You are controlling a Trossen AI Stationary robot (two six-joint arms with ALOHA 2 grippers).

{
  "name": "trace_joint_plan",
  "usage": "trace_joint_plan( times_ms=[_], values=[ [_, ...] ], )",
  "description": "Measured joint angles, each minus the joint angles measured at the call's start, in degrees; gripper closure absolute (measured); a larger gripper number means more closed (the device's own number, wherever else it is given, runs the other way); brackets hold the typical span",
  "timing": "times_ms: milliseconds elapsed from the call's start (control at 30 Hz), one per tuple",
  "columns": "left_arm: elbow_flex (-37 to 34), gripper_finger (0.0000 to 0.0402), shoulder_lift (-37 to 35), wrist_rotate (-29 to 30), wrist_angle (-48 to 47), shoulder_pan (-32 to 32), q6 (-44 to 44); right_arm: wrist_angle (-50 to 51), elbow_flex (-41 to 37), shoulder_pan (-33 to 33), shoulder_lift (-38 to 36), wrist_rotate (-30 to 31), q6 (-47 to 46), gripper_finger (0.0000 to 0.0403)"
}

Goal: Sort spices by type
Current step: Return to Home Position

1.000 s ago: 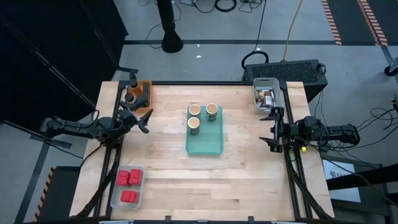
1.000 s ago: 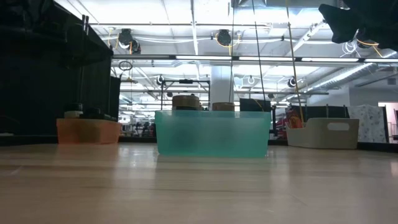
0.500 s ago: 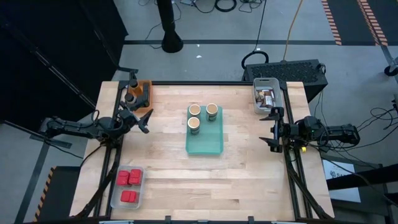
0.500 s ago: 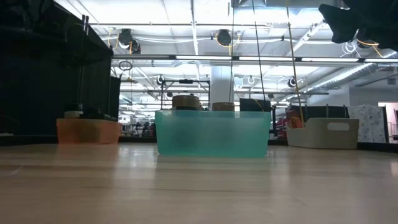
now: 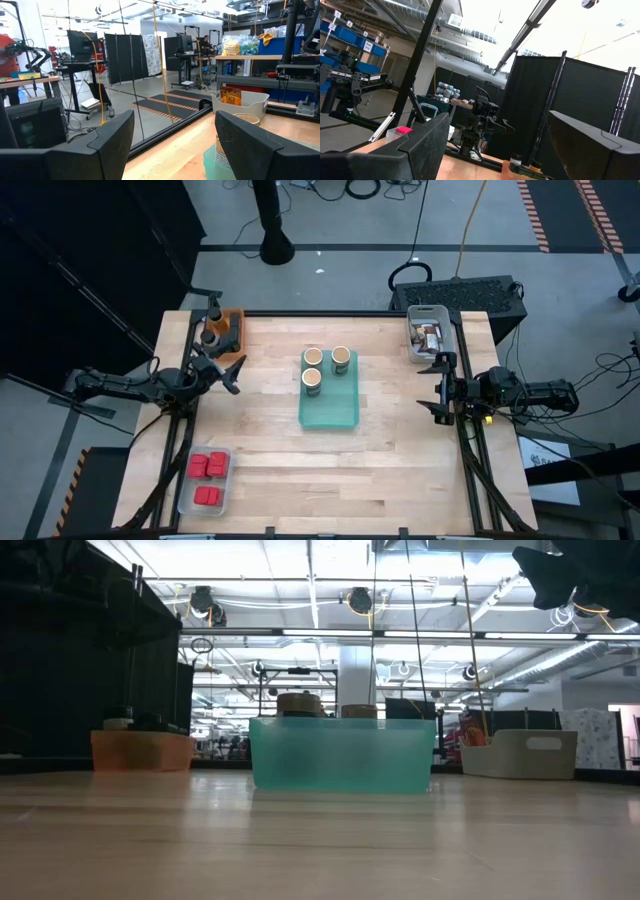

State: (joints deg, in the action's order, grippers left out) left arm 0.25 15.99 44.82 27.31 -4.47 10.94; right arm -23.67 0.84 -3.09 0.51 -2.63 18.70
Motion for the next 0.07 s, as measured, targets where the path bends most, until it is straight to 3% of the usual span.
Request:
trace_joint_plan(
  times_ms=[67],
  values=[
    [0.00,0.0123,0.02,0.00,0.00,0.01,0.00,0.00,0.00,0.00,0.00,-0.02,0.00,0.0085]
  ],
)
